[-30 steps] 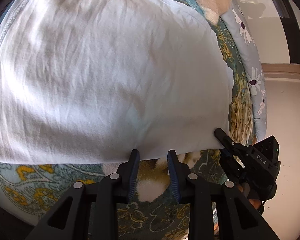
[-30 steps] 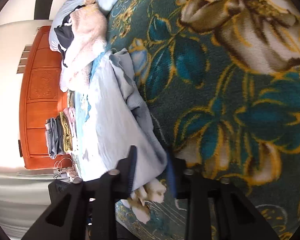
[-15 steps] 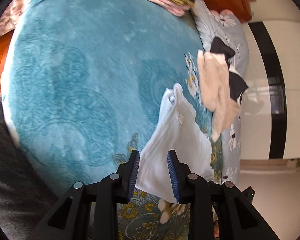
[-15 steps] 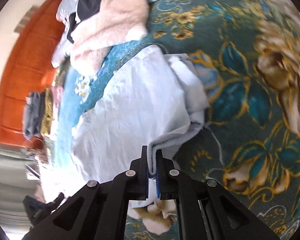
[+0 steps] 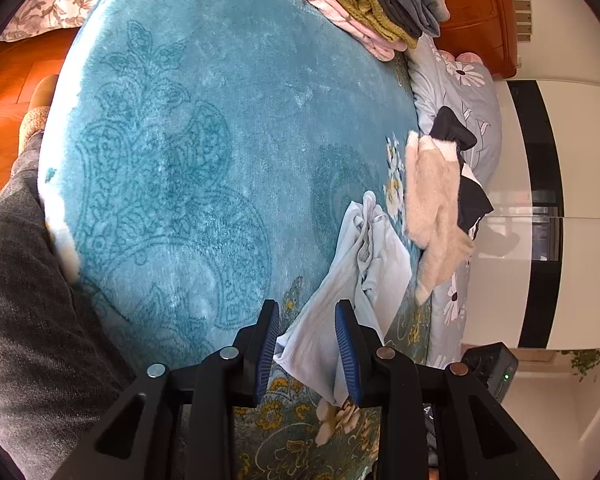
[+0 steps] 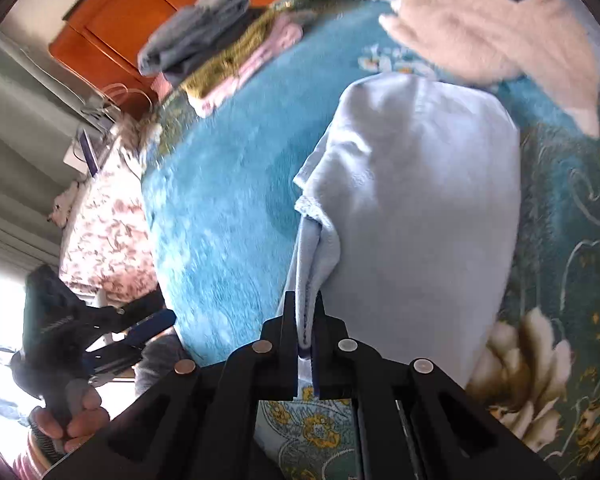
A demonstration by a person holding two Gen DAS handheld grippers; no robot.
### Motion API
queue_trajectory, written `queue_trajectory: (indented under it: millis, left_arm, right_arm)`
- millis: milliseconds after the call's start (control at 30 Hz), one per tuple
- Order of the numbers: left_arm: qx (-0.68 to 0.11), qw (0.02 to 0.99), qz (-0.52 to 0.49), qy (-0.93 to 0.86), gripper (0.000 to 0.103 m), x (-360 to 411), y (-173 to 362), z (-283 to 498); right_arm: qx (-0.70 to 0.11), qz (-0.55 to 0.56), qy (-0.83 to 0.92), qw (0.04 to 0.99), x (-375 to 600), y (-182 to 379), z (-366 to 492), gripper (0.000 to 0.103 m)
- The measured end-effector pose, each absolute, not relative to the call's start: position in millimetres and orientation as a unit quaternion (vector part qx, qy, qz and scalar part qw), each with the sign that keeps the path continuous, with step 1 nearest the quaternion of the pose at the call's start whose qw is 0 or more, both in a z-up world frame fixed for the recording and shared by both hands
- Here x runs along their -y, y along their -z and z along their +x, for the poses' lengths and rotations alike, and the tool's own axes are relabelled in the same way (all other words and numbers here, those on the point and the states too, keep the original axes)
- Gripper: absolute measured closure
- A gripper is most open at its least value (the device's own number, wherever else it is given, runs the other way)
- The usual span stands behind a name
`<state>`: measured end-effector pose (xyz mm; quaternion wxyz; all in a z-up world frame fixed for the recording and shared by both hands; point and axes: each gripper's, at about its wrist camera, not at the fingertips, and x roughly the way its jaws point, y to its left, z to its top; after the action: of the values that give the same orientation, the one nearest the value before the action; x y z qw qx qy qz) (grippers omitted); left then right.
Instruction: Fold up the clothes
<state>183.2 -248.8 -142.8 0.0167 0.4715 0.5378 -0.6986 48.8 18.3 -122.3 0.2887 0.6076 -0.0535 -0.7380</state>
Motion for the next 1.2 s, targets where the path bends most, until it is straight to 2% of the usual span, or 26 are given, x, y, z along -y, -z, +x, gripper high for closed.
queue_trajectory:
  millis: [67, 267, 500, 833, 867, 933, 967, 1167, 1200]
  left_arm:
    - [-0.537, 0.011, 0.476, 0.696, 0.071, 245.2, 145.1, 181.9]
    - [-0.525, -0.017, 0.492, 0.694, 0.069, 227.5, 148.7, 170.3]
    - [-0.509, -0.031, 0.525, 0.681, 0.058, 204.4, 161.8, 155.0]
    - [-0.46, -0.052, 0.585, 0.666, 0.057, 164.8, 179.6, 114.9]
    - [-0.458, -0.059, 0.588, 0.664, 0.057, 161.9, 181.0, 114.1]
    - [-0.45, -0.065, 0.597, 0.661, 0.056, 156.8, 183.3, 112.8]
    - [-0.446, -0.067, 0.601, 0.66, 0.056, 154.2, 184.4, 112.1]
    - [-0.415, -0.069, 0.606, 0.675, 0.059, 145.9, 181.0, 109.0]
    - [-0.406, -0.065, 0.605, 0.682, 0.067, 145.6, 179.4, 109.1]
  right_arm:
    - [0.048, 0.629, 0.722, 0.283, -8.9, 143.8, 52.7, 0.099]
    - [0.034, 0.603, 0.736, 0.305, -7.4, 127.6, 58.9, 0.098]
    - [0.016, 0.617, 0.719, 0.32, 3.5, 145.9, 65.5, 0.098]
    - [0.014, 0.641, 0.694, 0.329, -3.5, 161.2, 70.1, 0.095]
    - [0.009, 0.642, 0.692, 0.33, -4.7, 160.6, 71.4, 0.093]
    - [0.003, 0.647, 0.685, 0.335, -11.3, 159.1, 73.9, 0.073]
    - [0.003, 0.649, 0.685, 0.331, -18.9, 158.0, 74.8, 0.068]
    - [0.059, 0.663, 0.702, 0.253, -95.3, 159.2, 72.1, 0.066]
    - [0.075, 0.666, 0.703, 0.24, -106.6, 161.4, 70.4, 0.066]
